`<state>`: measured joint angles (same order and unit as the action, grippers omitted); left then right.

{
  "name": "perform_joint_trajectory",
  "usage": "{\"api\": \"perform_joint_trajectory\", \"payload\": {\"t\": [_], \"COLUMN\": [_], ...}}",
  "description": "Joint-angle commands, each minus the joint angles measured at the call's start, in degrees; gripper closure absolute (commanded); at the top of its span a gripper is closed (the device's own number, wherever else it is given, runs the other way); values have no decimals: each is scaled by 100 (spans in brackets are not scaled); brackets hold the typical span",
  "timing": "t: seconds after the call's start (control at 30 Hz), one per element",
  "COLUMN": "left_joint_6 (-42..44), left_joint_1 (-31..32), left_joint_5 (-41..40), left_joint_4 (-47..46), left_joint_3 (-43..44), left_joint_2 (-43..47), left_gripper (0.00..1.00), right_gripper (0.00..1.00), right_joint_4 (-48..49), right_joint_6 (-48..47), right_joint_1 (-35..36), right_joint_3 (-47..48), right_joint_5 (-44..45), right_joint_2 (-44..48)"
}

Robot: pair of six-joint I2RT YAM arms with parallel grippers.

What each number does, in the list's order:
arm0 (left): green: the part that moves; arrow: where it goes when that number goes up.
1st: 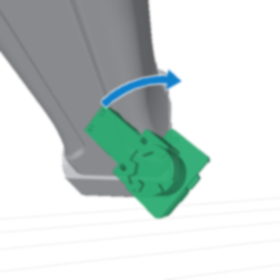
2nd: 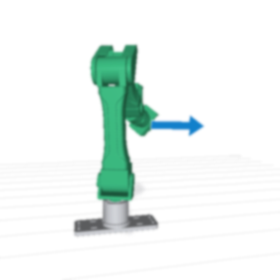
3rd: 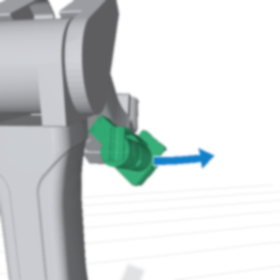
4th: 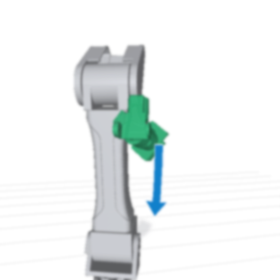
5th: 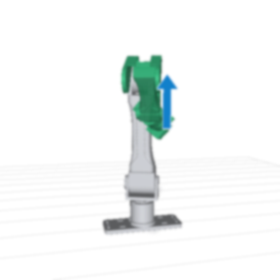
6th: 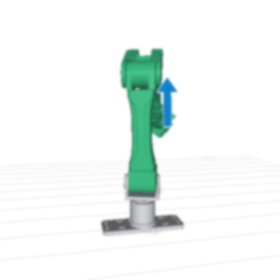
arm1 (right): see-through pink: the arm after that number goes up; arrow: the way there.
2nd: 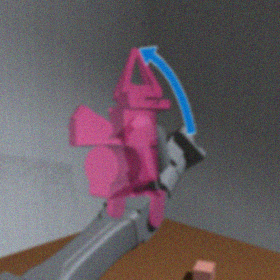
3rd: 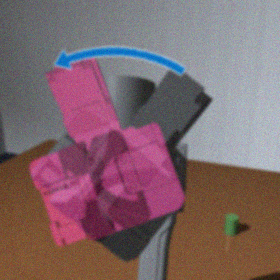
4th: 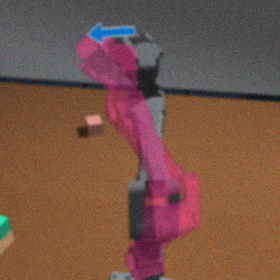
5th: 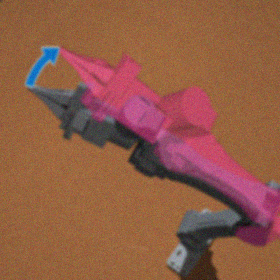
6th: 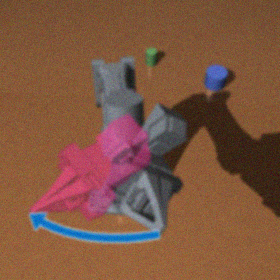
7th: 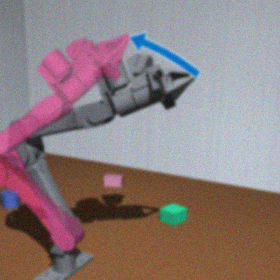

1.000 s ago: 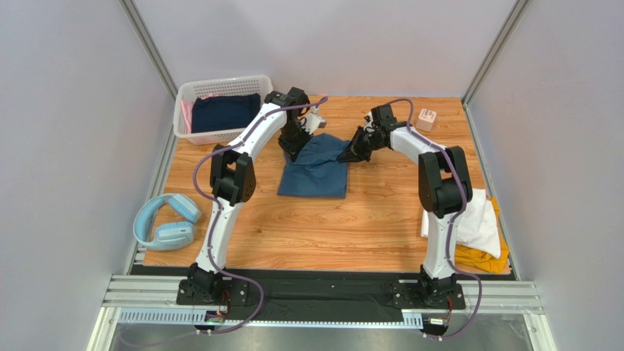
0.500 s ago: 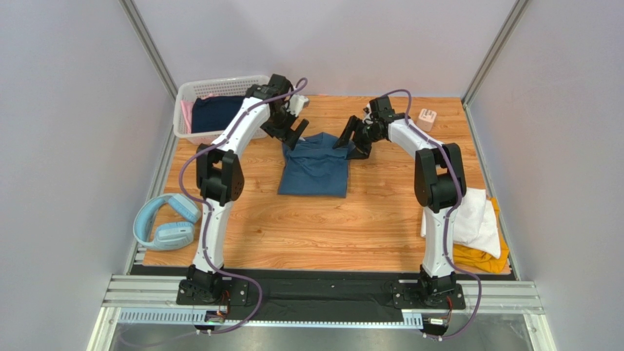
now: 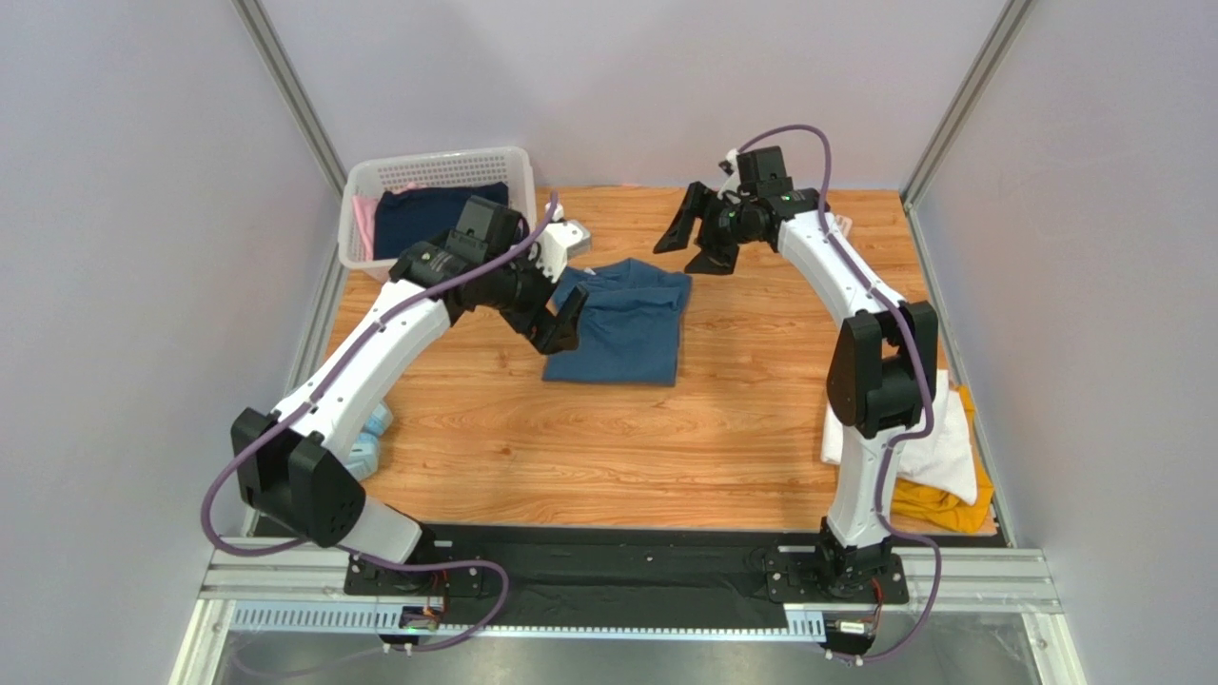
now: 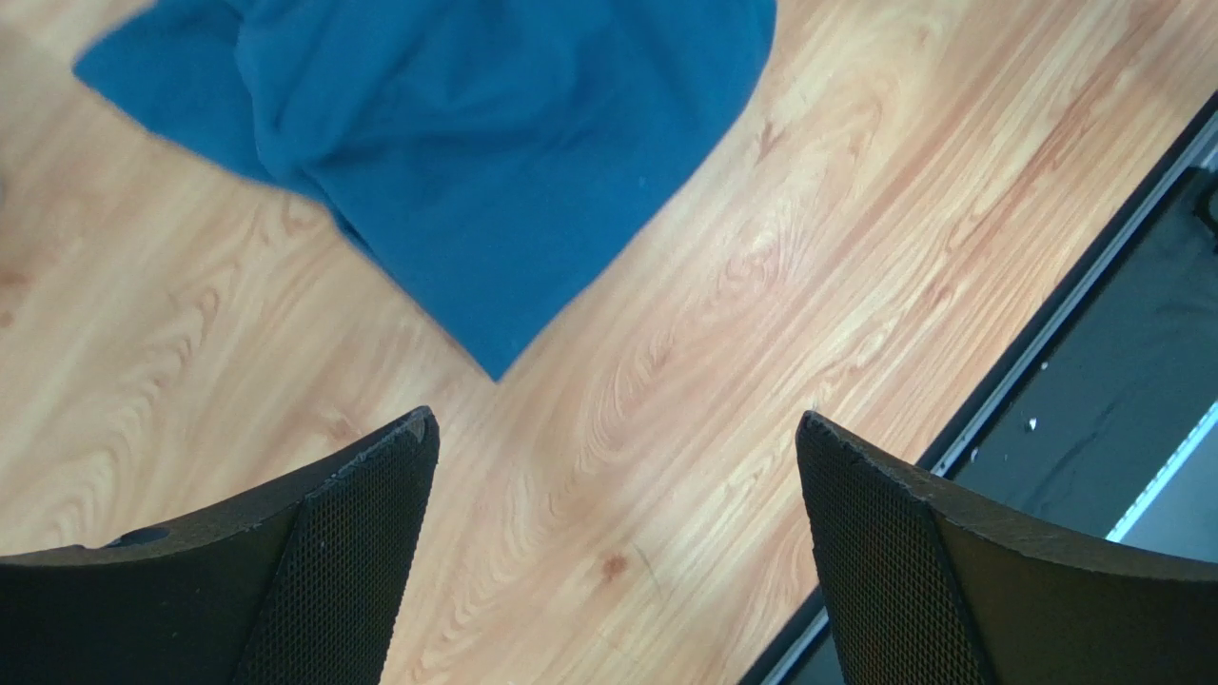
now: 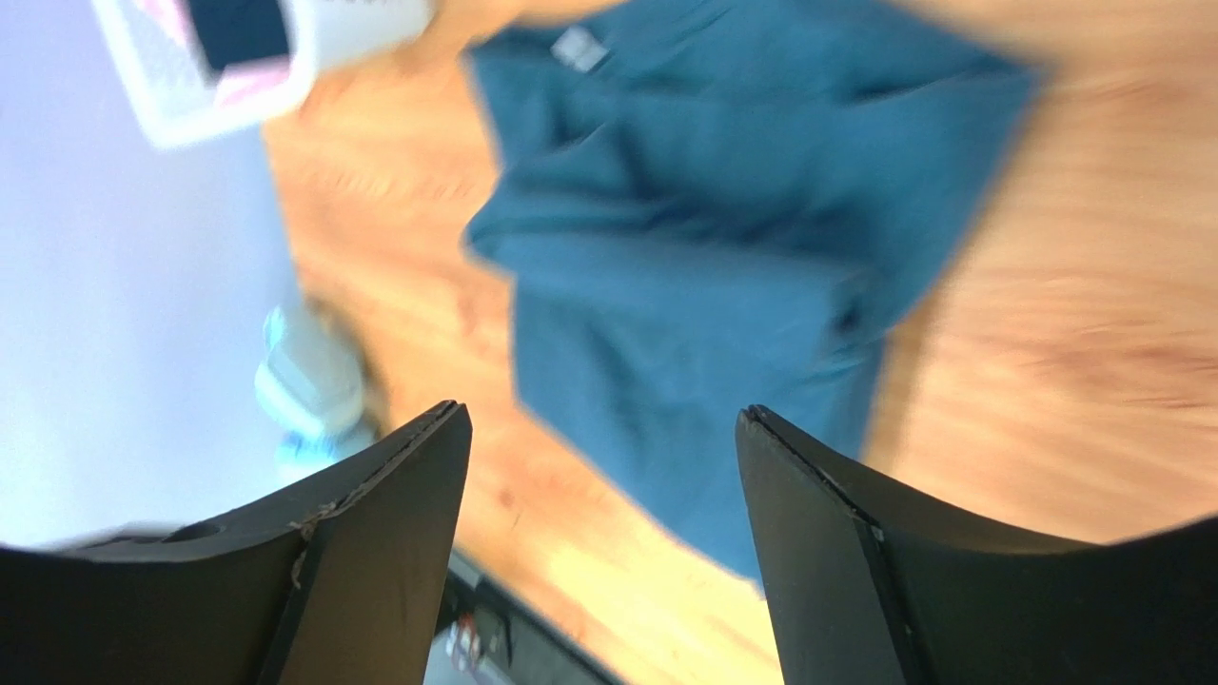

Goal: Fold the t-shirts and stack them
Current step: Fold the long partially folded tshirt into a neat square, then smooth out wrinkles on the folded tshirt

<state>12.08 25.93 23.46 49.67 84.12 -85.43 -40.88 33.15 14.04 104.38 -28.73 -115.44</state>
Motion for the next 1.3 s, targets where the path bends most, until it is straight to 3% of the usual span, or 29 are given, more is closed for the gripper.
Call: {"api": "perform_joint_trajectory", "payload": {"t": [0.0,0.2,0.5,0.57,0.73,0.8,0.9,0.93,1.0,1.07,1.2,1.27], "left_joint_6": [-12,111,111,163,251,234,190,172,163,163,181,225], "left_joint_1": [-194,-317,-317,-326,-326,-317,-326,-317,-326,-326,-326,-317], "left_joint_5": [79,123,220,211,237,325,431,448,440,440,379,352], "left_joint_4": [-529,-115,51,104,157,140,70,34,-36,-36,-1,8], "left_joint_3": [-300,-229,-361,-413,-493,-484,-405,-405,-405,-379,-396,-422], "left_joint_2": [509,615,738,764,642,545,334,247,158,53,61,140], "left_gripper": [0,0,0,0,0,0,0,0,0,0,0,0], "right_gripper": [27,27,28,28,27,27,27,27,27,27,27,27], "right_joint_4": [283,353,299,913,4019,4683,6403,7435,7927,8008,6187,6022], "right_joint_6": [-115,8,156,428,2200,2747,4283,4679,5464,5667,4650,4613], "right_joint_1": [651,1100,794,653,459,485,503,520,616,713,907,899], "right_joint_3": [-216,231,2411,2299,1208,1120,752,585,749,1250,2199,2524], "right_joint_5": [-905,-1134,-1765,-2056,-3401,-3760,-3973,-3956,-3921,-3930,-3746,-3693], "right_joint_2": [13,-1014,-3158,-3248,-2748,-2782,-2835,-2853,-3010,-3238,-3599,-3818]}}
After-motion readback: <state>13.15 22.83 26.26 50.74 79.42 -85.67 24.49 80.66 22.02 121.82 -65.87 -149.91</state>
